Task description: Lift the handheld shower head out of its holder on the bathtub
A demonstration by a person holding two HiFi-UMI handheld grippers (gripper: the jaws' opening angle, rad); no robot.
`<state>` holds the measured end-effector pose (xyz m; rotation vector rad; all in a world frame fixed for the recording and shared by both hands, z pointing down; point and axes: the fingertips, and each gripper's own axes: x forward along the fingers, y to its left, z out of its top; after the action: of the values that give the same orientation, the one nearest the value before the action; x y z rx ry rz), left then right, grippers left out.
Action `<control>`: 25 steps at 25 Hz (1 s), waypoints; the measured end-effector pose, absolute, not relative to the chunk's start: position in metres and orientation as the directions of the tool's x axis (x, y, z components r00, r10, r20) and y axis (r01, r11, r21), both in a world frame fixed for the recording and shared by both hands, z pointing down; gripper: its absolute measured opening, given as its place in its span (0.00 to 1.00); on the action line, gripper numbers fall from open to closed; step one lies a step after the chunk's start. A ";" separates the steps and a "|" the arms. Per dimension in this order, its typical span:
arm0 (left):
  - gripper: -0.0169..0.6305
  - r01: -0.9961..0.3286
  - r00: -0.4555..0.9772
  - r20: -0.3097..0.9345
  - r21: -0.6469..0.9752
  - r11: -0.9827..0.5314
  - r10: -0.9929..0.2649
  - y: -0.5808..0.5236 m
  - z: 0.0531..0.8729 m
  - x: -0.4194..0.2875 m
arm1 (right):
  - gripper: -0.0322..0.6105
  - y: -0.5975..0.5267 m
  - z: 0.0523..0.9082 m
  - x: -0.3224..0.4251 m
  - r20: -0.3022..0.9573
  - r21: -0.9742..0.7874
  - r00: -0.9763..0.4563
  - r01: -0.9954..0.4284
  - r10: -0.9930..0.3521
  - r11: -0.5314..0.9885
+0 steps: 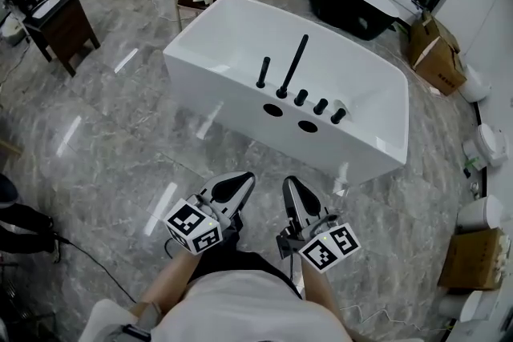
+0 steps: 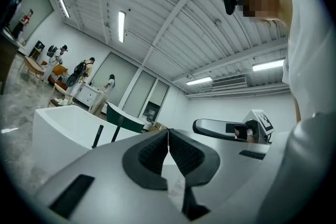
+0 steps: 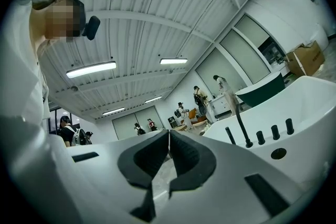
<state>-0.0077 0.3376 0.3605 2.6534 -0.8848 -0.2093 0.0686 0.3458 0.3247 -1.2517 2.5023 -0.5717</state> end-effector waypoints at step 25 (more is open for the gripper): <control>0.05 -0.483 0.850 -0.001 0.401 -0.779 -0.527 0.177 0.385 -0.017 | 0.08 0.178 0.354 0.052 -0.040 -0.569 -0.521 -0.689 -0.852 0.448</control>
<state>-0.0170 0.1766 0.3849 2.6360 -0.7508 -0.1581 0.0517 0.1776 0.3540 -1.3166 2.3831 -0.7162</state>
